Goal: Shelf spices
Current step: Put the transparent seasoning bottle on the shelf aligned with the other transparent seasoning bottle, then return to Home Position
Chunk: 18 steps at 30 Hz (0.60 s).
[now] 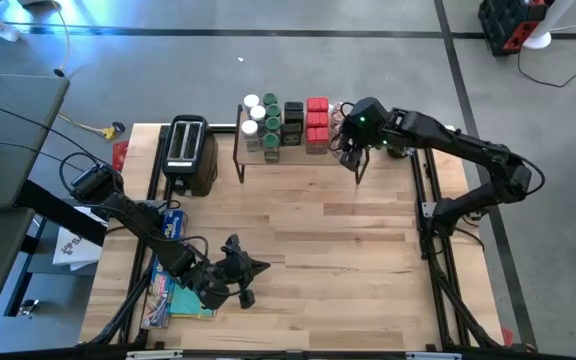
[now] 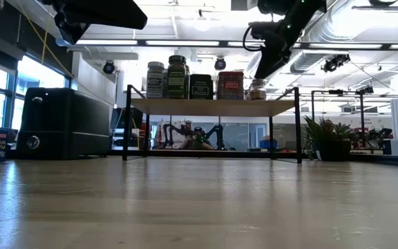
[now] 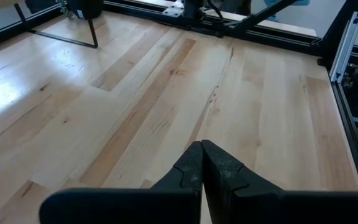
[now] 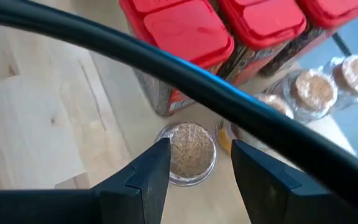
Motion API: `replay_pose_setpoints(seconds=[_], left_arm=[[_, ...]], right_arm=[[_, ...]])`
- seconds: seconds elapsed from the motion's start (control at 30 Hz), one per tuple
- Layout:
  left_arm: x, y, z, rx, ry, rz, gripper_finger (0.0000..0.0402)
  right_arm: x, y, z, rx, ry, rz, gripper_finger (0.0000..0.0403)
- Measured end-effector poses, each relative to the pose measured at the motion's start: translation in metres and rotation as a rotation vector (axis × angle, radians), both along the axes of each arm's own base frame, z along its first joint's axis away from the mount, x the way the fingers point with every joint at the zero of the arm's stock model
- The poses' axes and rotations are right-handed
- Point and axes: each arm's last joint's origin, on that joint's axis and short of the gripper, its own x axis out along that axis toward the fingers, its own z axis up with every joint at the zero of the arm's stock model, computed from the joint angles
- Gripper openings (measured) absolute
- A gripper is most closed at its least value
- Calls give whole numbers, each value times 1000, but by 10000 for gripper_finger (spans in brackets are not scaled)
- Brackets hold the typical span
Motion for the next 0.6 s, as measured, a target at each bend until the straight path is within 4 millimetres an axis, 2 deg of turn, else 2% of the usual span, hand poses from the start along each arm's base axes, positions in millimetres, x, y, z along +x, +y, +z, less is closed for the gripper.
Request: replay_pose_setpoints(seconds=[0.4,0.6], left_arm=[[0,-1,1,-7,-9,0,0],[2,-1,3,-5,-26,-9,0]], right_arm=[[0,-1,3,-79,1,-32,167],[-18,18,34,-142,-125,-5,167]])
